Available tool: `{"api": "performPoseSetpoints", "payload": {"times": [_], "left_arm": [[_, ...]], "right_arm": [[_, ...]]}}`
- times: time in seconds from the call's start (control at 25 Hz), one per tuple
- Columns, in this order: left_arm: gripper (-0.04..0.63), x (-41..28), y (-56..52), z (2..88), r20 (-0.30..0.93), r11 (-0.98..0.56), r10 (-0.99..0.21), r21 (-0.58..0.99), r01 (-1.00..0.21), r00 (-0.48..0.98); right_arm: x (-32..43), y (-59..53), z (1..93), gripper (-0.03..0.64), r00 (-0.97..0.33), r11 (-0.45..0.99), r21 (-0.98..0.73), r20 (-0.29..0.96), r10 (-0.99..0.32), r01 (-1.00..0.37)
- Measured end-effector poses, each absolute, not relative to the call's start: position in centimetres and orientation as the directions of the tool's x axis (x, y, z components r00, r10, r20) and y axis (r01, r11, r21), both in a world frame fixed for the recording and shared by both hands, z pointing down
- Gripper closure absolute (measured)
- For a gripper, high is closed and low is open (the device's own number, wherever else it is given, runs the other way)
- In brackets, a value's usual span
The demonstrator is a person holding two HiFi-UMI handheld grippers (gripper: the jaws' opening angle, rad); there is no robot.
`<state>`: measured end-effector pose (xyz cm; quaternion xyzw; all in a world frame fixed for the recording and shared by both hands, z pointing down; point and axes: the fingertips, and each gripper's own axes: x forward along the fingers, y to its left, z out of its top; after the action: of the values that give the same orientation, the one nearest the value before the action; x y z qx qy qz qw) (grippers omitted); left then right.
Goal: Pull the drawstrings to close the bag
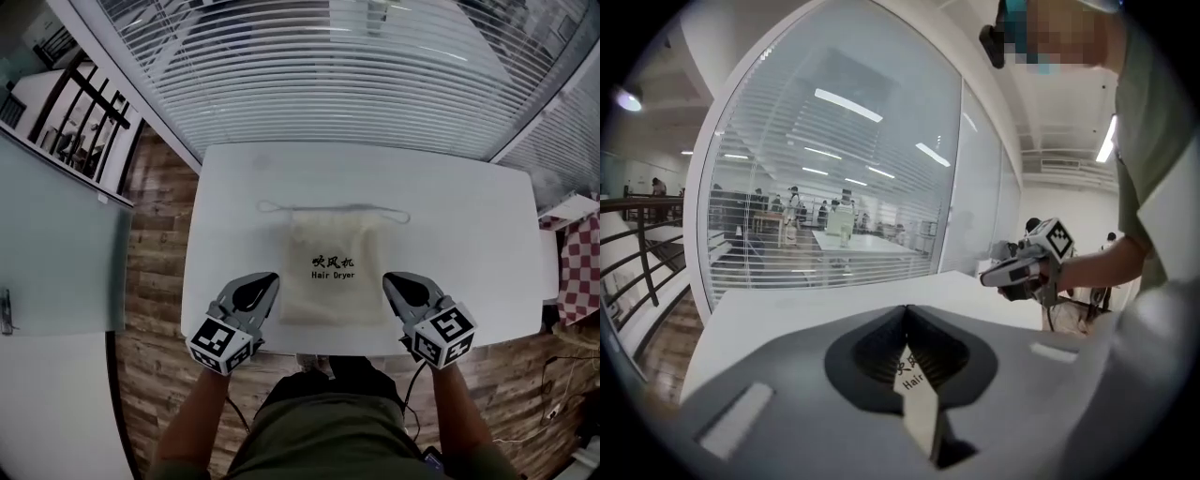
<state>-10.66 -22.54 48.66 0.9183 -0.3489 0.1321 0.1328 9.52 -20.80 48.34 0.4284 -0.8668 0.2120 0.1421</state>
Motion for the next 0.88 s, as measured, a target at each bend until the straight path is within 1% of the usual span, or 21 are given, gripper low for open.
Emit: {"api": "performPoseSetpoints", "payload": {"times": [0.24,0.4,0.52,0.6,0.64,0.68,0.72,0.88], "left_arm": [[0.592,-10.0,-26.1,50.9,0.408,-0.665,-0.644,0.119,-0.737,0.647],[0.592,-10.5,-29.0,52.7,0.457,-0.639,-0.662,0.070,-0.766,0.594],[0.592,-11.6,-30.8,55.0,0.511,-0.641,-0.648,0.035,-0.767,0.565],[0.592,-12.1,-32.1,56.7,0.554,-0.665,-0.621,0.002,-0.747,0.554],[0.592,-12.2,-32.9,57.3,0.568,-0.682,-0.609,-0.018,-0.731,0.554],[0.592,-12.2,-33.8,57.9,0.577,-0.699,-0.600,-0.040,-0.714,0.554],[0.584,-12.3,-34.6,58.5,0.587,-0.715,-0.591,-0.065,-0.696,0.553],[0.557,-12.8,-37.1,61.2,0.656,-0.800,-0.523,-0.157,-0.580,0.544]], "right_arm": [[13.4,-25.2,51.7,0.606,-0.587,0.546,-0.241,0.482,-0.650,-0.802],[16.0,-28.5,54.6,0.606,-0.544,0.563,-0.152,0.546,-0.637,-0.812],[16.8,-30.5,56.8,0.603,-0.511,0.604,-0.061,0.605,-0.611,-0.795],[16.9,-32.0,58.2,0.601,-0.489,0.629,0.001,0.628,-0.605,-0.777],[17.0,-32.7,58.8,0.588,-0.478,0.643,0.034,0.639,-0.602,-0.765],[17.0,-33.3,59.5,0.552,-0.464,0.660,0.070,0.655,-0.596,-0.748],[17.1,-33.9,60.3,0.545,-0.447,0.677,0.107,0.674,-0.587,-0.728],[17.3,-35.2,63.5,0.543,-0.381,0.728,0.201,0.745,-0.547,-0.655]]}}
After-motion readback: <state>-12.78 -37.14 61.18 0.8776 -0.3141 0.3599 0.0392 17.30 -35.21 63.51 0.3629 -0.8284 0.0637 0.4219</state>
